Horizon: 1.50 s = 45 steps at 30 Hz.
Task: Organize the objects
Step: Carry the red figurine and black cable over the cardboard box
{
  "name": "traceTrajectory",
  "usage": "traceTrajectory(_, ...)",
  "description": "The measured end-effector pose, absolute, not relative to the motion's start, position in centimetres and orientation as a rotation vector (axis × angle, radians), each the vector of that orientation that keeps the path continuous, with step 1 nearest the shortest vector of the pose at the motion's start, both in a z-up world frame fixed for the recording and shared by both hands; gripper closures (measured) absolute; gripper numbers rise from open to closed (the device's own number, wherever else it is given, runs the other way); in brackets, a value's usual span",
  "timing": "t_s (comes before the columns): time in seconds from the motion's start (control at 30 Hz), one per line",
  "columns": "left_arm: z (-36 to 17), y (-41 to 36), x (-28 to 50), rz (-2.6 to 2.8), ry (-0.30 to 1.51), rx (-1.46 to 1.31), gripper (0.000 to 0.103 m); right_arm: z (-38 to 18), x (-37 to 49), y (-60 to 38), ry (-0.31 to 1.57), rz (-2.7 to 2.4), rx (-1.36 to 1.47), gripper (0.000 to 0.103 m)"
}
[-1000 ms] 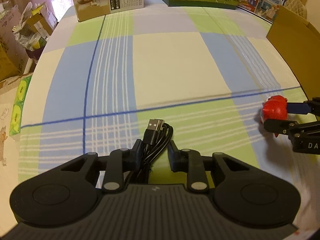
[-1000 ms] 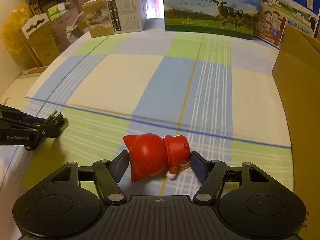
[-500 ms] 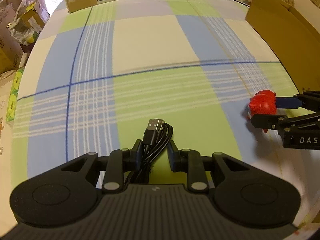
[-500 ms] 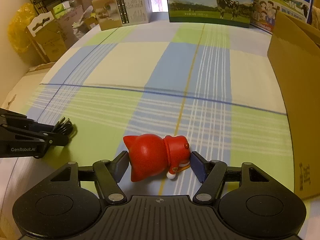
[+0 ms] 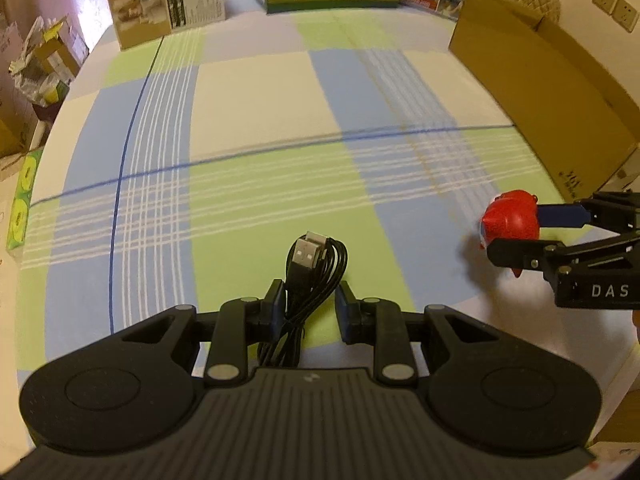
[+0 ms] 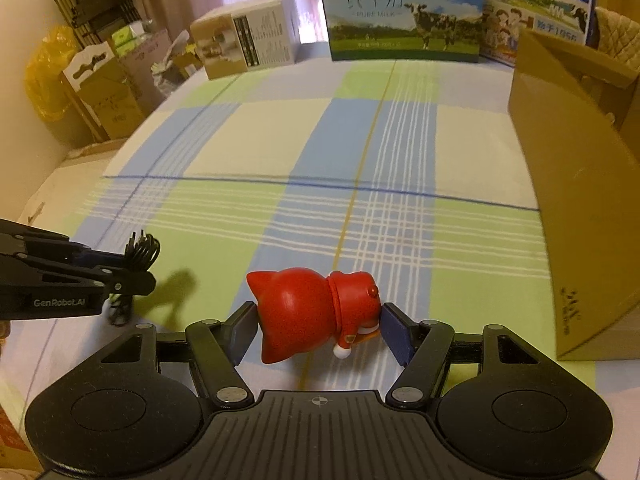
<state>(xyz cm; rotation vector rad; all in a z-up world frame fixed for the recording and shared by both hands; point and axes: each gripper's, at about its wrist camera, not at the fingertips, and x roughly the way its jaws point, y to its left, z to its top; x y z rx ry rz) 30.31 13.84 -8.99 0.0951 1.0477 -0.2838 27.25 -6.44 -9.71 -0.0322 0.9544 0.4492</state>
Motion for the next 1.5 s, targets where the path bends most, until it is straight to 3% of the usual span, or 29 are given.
traceTrajectory(0.13,-7.3,13.1,30.1,-0.289,1.004,0.092,0.081,-8.1,26.5,-7.2,0.919,0.457,-0.020,0.039)
traceTrajectory(0.2,-6.5,12.6,30.0,-0.291,0.981,0.091,0.092,-7.4,26.2,-7.6,0.902,0.462,-0.015,0.039)
traceTrajectory(0.5,-4.3,10.0,29.7,-0.310,0.921,0.085,0.094,-5.1,25.6,-10.0,0.849,0.473,-0.002,0.039)
traceTrajectory(0.7,-5.0,8.9,29.6,-0.308,0.941,0.113,0.091,-4.3,25.6,-11.6,0.834,0.475,0.005,0.039)
traceTrajectory(0.9,-8.0,8.5,29.6,-0.319,1.032,0.127,0.075,-4.1,25.5,-13.2,0.843,0.457,0.020,0.039)
traceTrajectory(1.33,-12.3,4.8,31.2,-0.430,1.092,0.189,0.075,-4.9,25.9,-15.1,0.887,0.415,0.046,0.039)
traceTrajectory(1.5,-12.9,4.1,31.8,-0.430,1.084,0.198,0.082,-4.9,26.2,-15.2,0.889,0.419,0.044,0.039)
